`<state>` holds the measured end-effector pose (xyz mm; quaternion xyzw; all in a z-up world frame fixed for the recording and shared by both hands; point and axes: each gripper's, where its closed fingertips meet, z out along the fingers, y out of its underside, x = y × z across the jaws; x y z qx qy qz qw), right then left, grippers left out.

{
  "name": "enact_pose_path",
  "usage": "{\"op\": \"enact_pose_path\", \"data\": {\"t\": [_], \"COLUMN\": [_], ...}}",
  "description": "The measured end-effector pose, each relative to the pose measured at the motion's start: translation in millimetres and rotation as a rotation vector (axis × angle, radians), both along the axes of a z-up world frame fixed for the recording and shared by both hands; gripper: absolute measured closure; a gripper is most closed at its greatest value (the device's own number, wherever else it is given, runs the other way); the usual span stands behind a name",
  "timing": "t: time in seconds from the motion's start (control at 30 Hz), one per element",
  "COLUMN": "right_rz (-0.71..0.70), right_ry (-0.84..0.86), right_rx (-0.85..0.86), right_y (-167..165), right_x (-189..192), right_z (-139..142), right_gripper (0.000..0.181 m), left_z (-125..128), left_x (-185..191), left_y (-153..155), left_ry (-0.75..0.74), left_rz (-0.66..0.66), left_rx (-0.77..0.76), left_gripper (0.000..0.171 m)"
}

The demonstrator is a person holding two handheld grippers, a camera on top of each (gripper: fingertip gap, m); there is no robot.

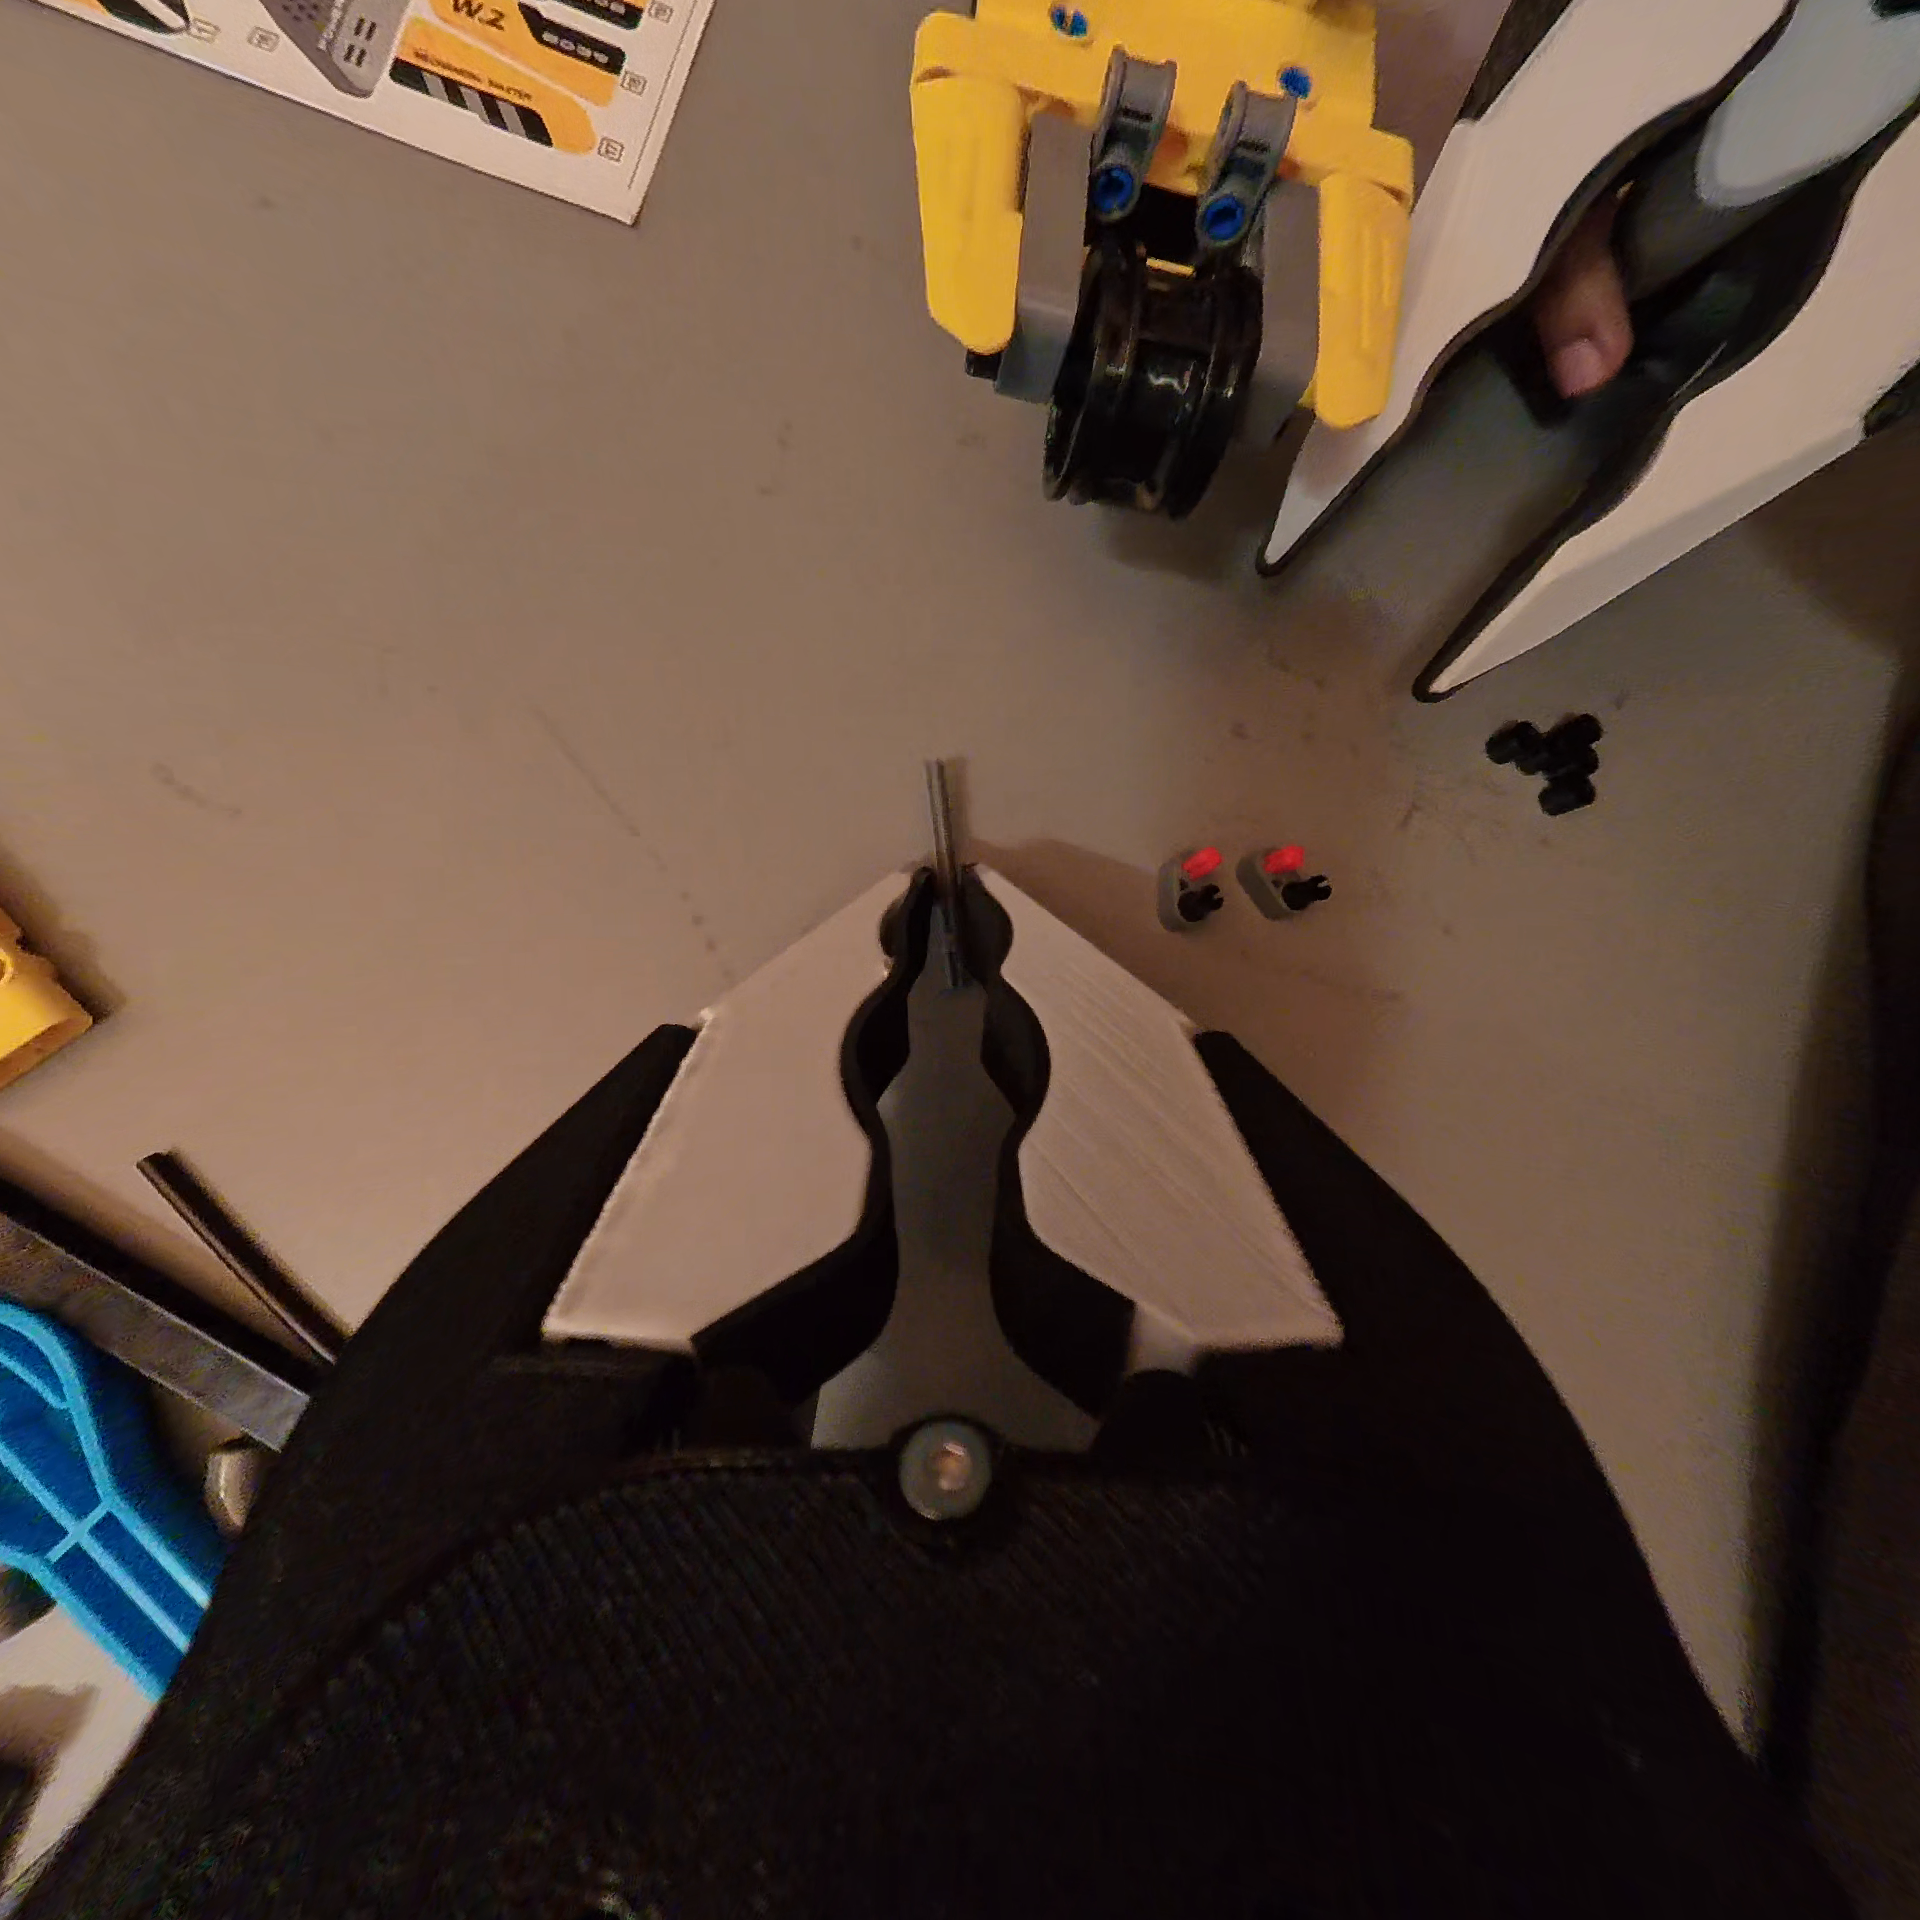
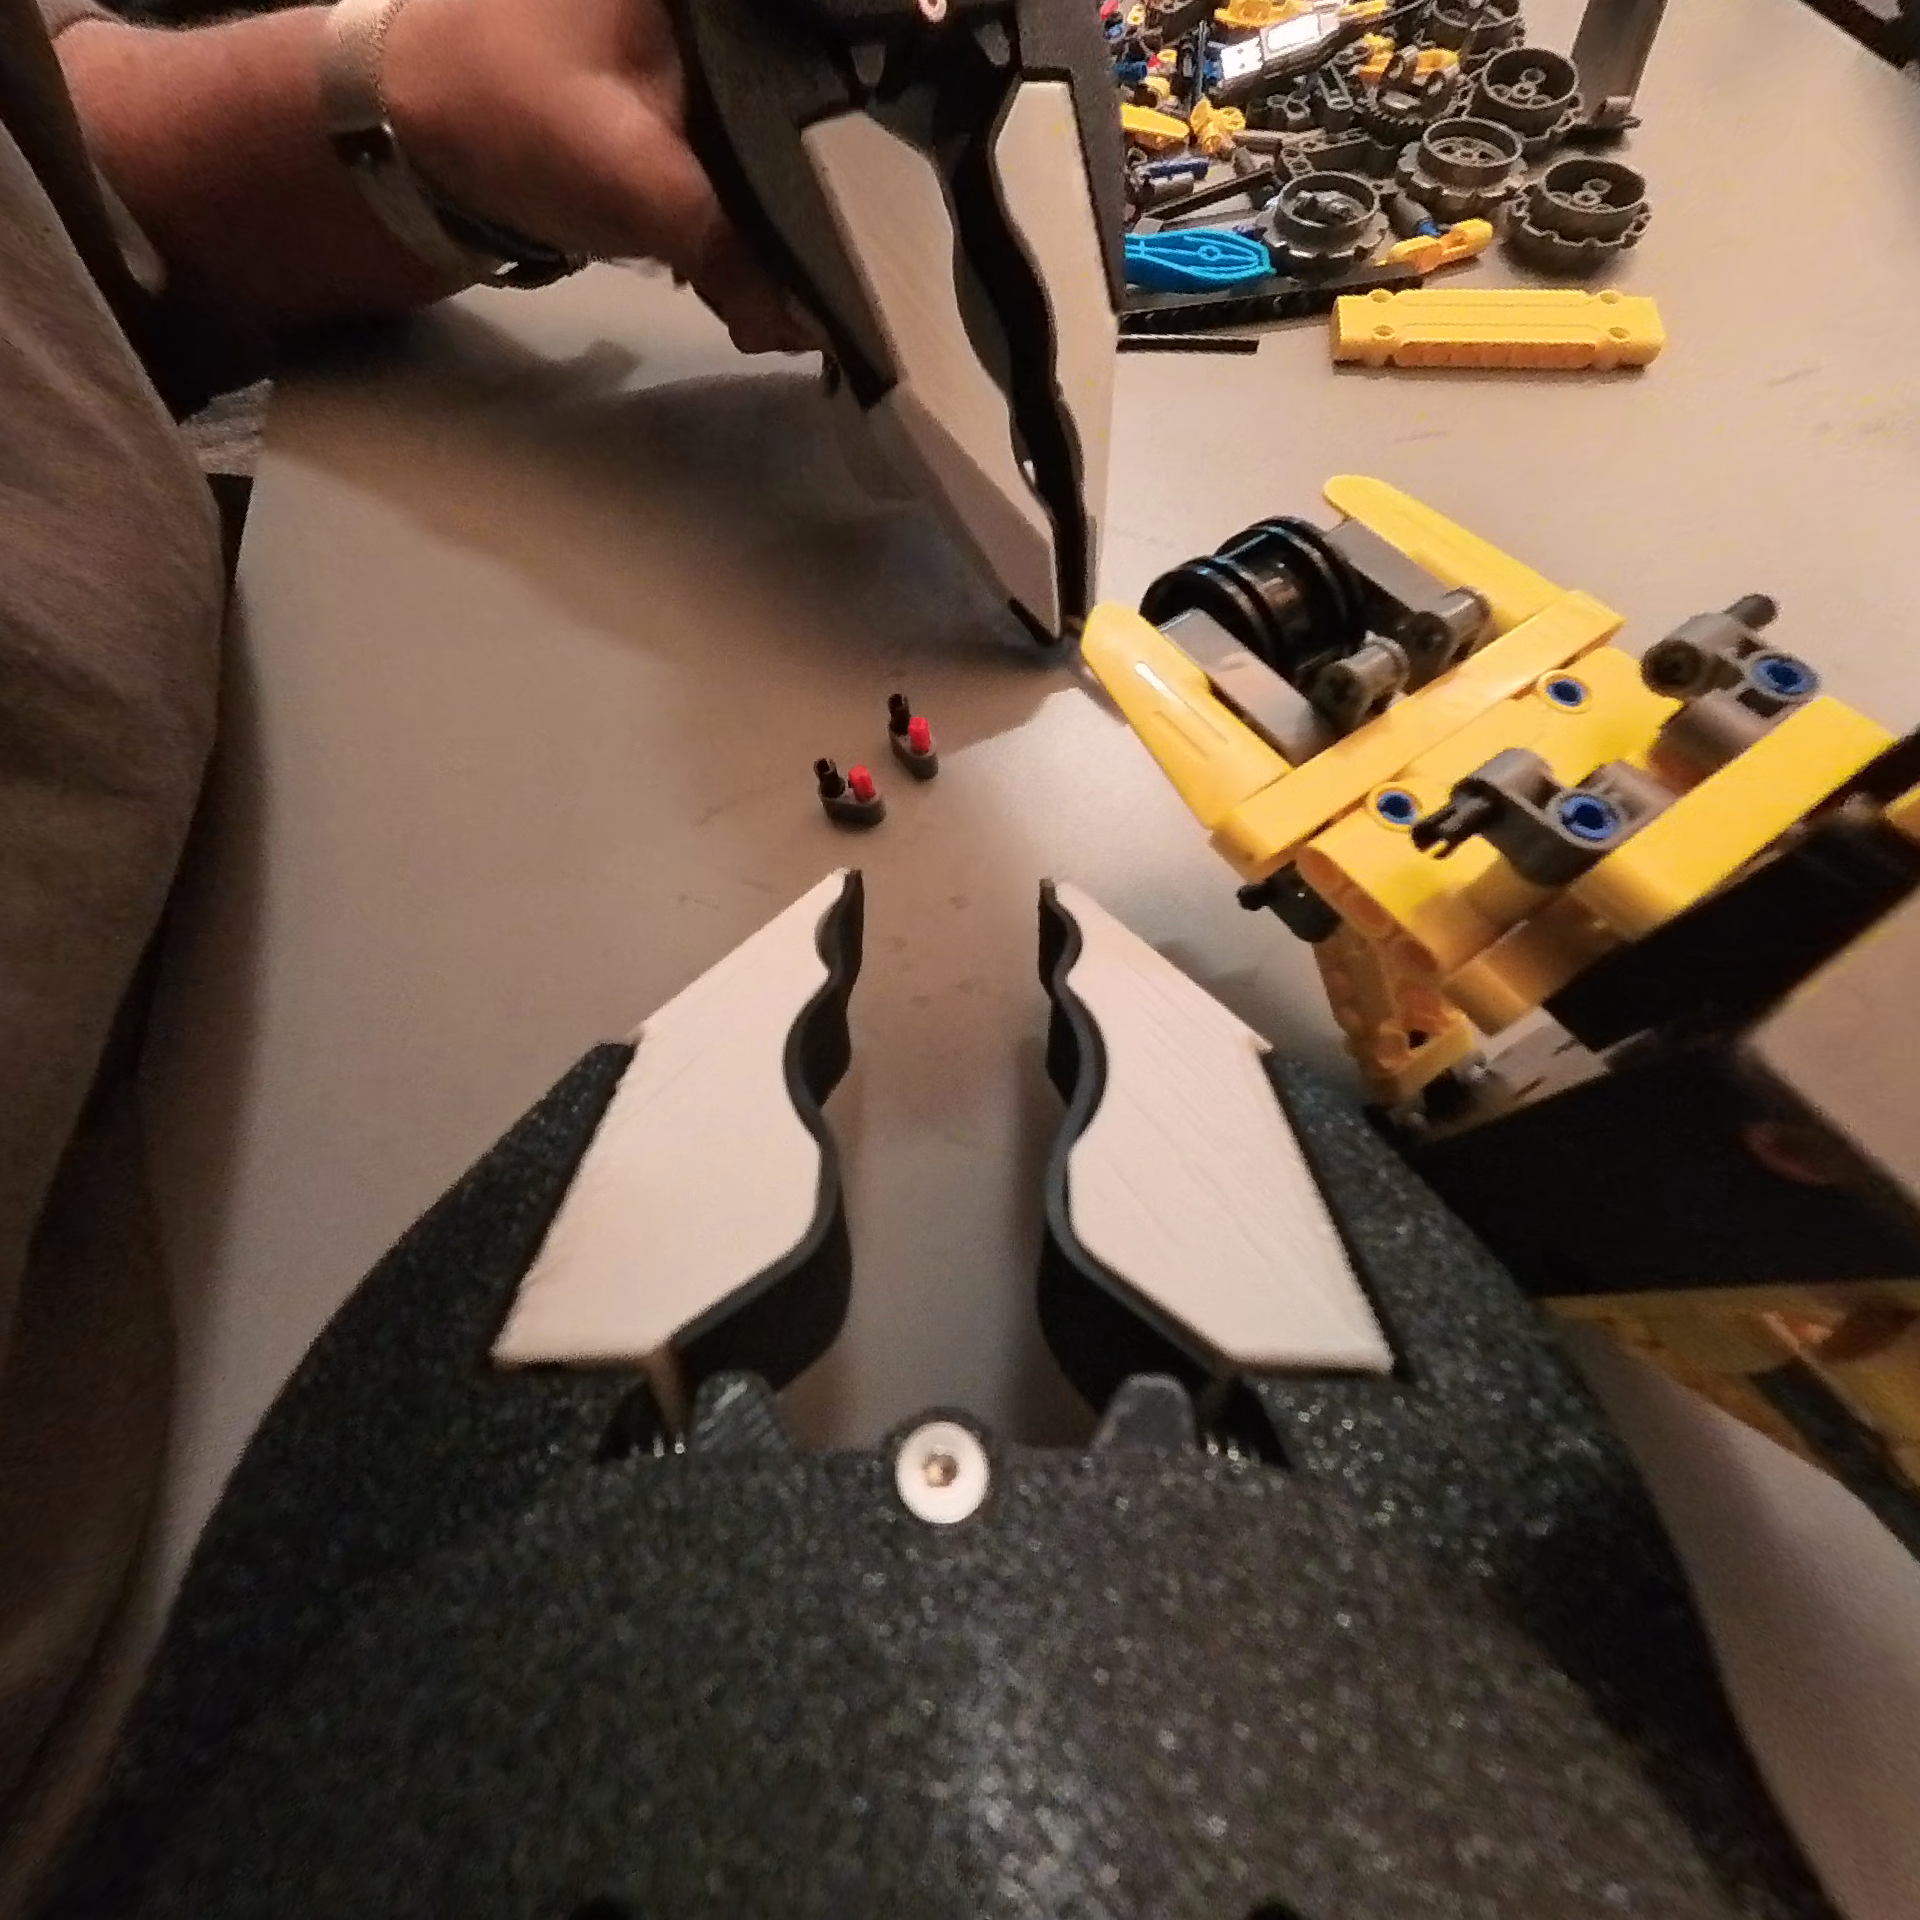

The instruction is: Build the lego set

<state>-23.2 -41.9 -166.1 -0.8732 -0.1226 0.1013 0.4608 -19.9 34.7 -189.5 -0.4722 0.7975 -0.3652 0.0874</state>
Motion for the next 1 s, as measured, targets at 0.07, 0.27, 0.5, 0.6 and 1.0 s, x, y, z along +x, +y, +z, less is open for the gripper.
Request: {"op": "enact_pose_path", "data": {"t": [0.07,0.27,0.5,0.6,1.0], "right_rz": [0.004,0.007,0.003,-0.003,-0.023], "right_ry": [-0.005,-0.015,0.032,0.029,0.042], "right_rx": [0.002,0.027,0.065,0.077,0.159], "right_y": [0,-1,-5,-7,-8], "right_x": [-1,-2,0,1,3], "right_z": [0,3,12,13,27], "right_gripper": [0.148,0.148,0.148,0.148,0.151], "left_z": [8,34,54,76,109], "left_x": [1,11,16,15,-6], "left_y": [1,34,85,116,190], "left_ry": [-0.015,-0.129,-0.24,-0.354,-0.507], "left_rz": [0.002,0.107,0.252,0.352,0.544], "left_rx": [-0.045,-0.094,-0.182,-0.154,-0.221], "left_gripper": [0.165,0.164,0.161,0.162,0.16]}}
